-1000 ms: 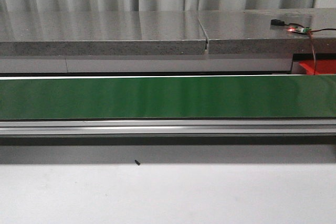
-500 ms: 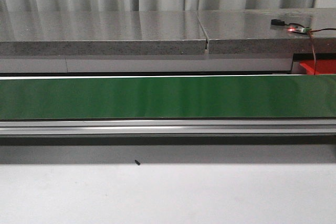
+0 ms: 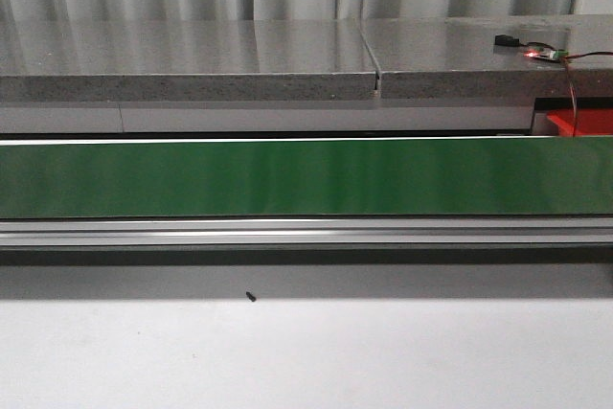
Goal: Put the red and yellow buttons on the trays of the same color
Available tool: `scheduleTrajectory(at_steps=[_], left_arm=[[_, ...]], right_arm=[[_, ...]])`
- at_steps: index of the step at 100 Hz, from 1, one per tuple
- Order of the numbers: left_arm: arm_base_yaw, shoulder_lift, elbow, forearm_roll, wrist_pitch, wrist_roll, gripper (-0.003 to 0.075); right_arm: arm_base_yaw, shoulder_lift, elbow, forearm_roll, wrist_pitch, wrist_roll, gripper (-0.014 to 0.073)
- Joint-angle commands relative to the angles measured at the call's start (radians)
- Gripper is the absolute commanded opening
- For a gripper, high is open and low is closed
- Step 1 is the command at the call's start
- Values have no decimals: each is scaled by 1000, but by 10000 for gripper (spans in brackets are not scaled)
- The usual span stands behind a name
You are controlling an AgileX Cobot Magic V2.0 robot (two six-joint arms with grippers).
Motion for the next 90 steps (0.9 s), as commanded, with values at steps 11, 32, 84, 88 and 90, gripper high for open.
scheduleTrajectory(at_steps=[11,32,84,88,90], left_arm=[[0,162,-111,-8,-106,-4,-18],[0,291,-150,-8,-87,-4,13],[28,392,-248,-13,-2,-75,652],[48,396,-269,-21,55,-96,652],[59,404,-281,-21,78,-108,652]], right_arm=[[-3,-22,-14,1,-79,-5,-67],[-3,-22,-14,1,-79,-5,-67],[-3,-22,-14,1,-79,-5,-67],[-3,-22,-14,1,-79,-5,-67],[-3,-22,-14,1,-79,-5,-67]])
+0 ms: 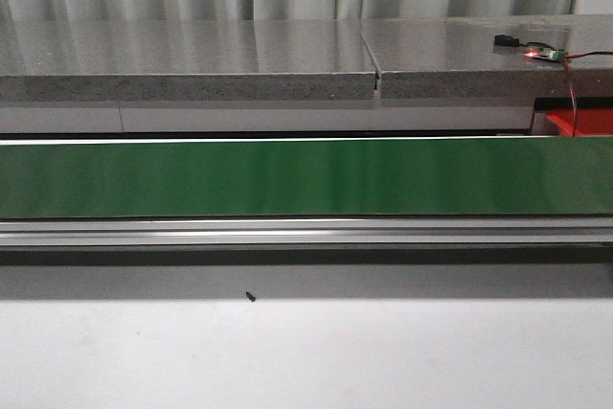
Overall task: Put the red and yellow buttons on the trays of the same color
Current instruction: 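Lower the left gripper onto a yellow button in the pile and grasp it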
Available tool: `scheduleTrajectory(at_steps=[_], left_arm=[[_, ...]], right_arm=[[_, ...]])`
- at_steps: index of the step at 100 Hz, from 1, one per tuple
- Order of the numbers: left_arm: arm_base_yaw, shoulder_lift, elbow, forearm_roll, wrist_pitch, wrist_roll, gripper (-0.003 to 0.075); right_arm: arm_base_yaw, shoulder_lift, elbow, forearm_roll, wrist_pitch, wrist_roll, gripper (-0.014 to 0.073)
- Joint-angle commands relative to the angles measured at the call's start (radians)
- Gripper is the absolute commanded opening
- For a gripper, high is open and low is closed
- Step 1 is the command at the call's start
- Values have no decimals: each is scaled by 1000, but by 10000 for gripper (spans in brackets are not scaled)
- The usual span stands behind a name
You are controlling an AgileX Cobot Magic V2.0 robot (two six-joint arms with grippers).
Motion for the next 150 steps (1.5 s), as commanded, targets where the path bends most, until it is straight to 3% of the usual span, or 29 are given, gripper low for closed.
scheduleTrajectory(at_steps=[1,26,64,91,122,150], left_arm=[[35,14,-73,-18,27,-54,652],[197,93,-216,-95,360,-93,652],[467,271,-306,-109,680,-95,638],[506,401,-306,-114,703,-95,622],[506,559,-308,-114,638,-95,606],[513,630,-308,-114,548,-112,530]], right_arm=[[-3,-22,-14,1,-79,-5,-67],[-3,-22,-14,1,-79,-5,-67],[-3,-22,-14,1,-79,-5,-67],[-3,-22,-14,1,-79,-5,-67],[-3,-22,-14,1,-79,-5,-67],[-3,-22,-14,1,-79,-5,-67]])
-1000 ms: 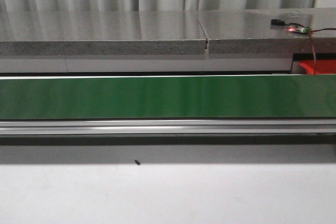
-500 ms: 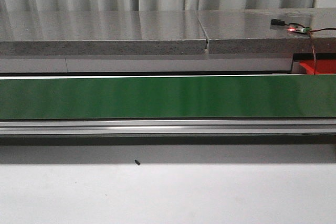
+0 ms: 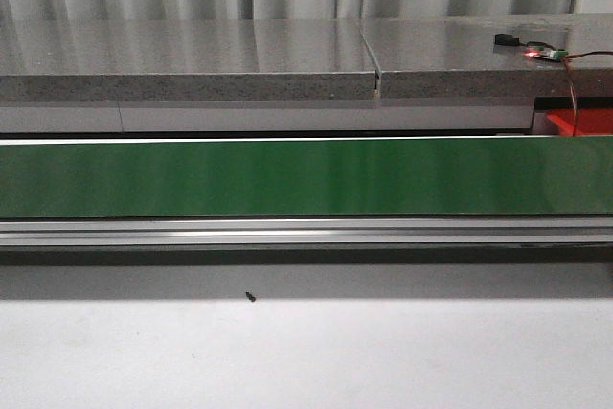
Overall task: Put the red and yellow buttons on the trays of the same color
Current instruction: 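Lower the left gripper onto a yellow button in the pile and grasp it, then carry the yellow button onto the green belt with the left gripper and release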
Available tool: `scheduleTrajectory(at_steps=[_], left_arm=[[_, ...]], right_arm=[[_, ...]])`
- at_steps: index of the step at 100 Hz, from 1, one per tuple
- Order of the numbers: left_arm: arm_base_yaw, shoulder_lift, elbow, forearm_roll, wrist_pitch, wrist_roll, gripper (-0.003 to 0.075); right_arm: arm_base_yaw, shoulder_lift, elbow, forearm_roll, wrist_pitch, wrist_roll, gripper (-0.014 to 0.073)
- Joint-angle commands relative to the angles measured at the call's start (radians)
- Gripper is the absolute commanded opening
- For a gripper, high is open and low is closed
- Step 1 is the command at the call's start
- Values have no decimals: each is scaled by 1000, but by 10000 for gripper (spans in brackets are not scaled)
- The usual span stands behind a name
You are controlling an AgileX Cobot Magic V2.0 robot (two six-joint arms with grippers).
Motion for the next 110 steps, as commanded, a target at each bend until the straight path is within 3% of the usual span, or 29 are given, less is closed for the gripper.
scheduleTrajectory(at_steps=[1,59,69,91,110], left_arm=[[9,-15,-35,-11,-51,-25,530],[51,148,-95,-39,-48,-26,522],[51,170,-95,-39,-68,-26,472],[51,176,-95,-39,-110,-24,279],[51,155,-95,-39,-105,-11,250]], right_arm=[[-3,-22,-14,1,-79,-5,-67],[-3,-22,-14,1,-79,-5,-67],[-3,-22,-14,1,-79,-5,-67],[-3,-22,-14,1,-79,-5,-67],[-3,-22,-14,1,-79,-5,-67]])
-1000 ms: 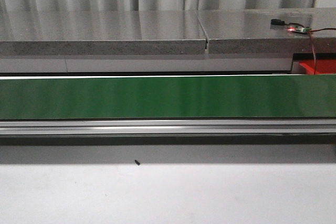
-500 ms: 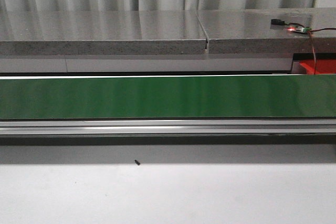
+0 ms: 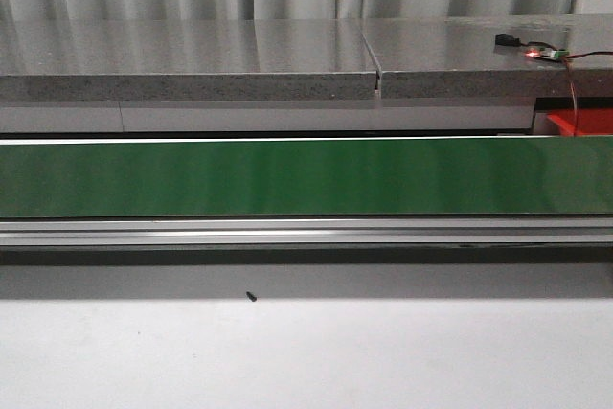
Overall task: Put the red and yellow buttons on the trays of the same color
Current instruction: 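Carry the yellow button onto the green belt with the left gripper and release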
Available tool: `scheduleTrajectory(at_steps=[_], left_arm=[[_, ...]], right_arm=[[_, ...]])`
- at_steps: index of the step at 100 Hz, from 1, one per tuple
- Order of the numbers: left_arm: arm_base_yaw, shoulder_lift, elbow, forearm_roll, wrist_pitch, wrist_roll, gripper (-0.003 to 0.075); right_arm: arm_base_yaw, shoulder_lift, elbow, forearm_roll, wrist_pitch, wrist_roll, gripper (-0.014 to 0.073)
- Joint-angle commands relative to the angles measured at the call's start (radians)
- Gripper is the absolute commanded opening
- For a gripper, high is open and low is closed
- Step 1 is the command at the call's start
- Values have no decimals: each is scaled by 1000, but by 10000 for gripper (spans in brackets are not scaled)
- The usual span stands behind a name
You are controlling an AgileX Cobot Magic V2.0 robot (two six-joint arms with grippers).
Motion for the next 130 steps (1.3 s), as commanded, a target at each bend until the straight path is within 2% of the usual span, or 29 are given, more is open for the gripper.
scheduleTrajectory(at_steps=[1,33,50,93,130], left_arm=[[1,-56,-27,-13,-15,9,250],[-5,-247,-30,-13,117,22,250],[-55,-280,-100,-11,211,22,250],[-240,-156,-303,-18,234,22,250],[-281,-32,-363,-30,236,22,265]], right_arm=[[-3,-22,-14,1,-79,-5,-67],[-3,-22,-14,1,-79,-5,-67],[-3,-22,-14,1,-79,-5,-67],[-3,-22,-14,1,-79,-5,-67],[-3,-22,-14,1,-79,-5,-67]])
